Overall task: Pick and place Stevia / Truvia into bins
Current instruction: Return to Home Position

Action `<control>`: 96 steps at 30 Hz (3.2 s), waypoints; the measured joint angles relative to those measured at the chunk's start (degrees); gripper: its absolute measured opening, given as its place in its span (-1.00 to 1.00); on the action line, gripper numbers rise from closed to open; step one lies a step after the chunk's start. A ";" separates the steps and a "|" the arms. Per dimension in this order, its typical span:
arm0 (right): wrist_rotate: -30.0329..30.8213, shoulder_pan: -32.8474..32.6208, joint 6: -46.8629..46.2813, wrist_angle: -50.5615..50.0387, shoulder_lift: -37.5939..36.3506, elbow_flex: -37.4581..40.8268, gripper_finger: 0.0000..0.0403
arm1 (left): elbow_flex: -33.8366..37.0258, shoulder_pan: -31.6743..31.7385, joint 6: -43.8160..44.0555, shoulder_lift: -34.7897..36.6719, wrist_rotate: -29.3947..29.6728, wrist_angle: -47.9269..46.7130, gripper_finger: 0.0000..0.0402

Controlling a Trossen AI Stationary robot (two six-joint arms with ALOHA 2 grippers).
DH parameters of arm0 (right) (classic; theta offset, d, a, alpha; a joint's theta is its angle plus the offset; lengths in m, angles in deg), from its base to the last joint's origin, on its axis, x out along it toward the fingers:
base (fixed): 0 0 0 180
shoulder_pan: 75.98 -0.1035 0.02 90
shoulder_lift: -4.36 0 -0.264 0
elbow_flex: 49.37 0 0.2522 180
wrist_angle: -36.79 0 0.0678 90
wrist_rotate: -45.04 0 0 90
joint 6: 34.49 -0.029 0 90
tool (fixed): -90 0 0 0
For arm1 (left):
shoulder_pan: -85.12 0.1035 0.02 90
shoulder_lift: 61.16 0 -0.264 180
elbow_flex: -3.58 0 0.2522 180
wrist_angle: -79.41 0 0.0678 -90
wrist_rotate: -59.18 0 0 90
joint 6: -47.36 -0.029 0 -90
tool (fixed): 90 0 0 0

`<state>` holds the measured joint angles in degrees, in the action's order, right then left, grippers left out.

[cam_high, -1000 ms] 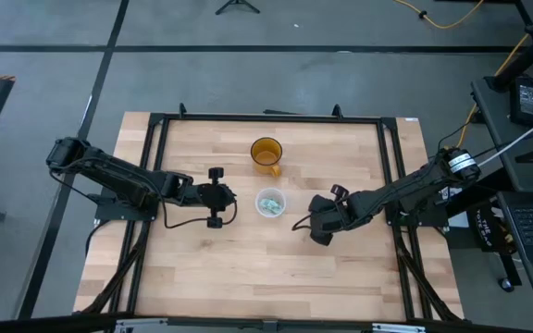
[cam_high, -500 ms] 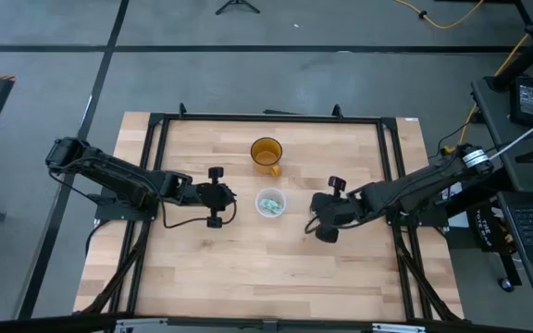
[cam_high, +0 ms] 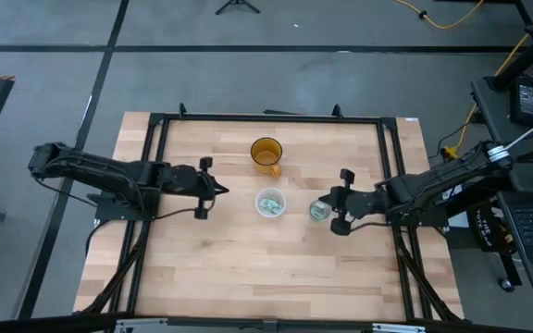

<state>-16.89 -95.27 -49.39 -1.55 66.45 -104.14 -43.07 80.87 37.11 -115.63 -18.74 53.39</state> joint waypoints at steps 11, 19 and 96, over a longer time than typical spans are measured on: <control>-0.52 2.58 6.41 19.76 -16.06 16.94 -0.99 | 21.53 6.17 0.03 18.52 -3.97 26.05 -0.99; -5.94 5.71 12.77 21.05 -25.39 18.13 -0.99 | 29.30 9.24 1.08 31.39 -5.42 27.01 -0.99; -17.65 12.04 20.37 18.98 -61.91 31.58 -0.93 | 32.43 27.63 5.02 54.11 -8.69 13.76 -0.97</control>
<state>-34.54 -83.23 -29.02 17.43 4.54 -72.56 -10.65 108.50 42.12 -61.52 -27.44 67.15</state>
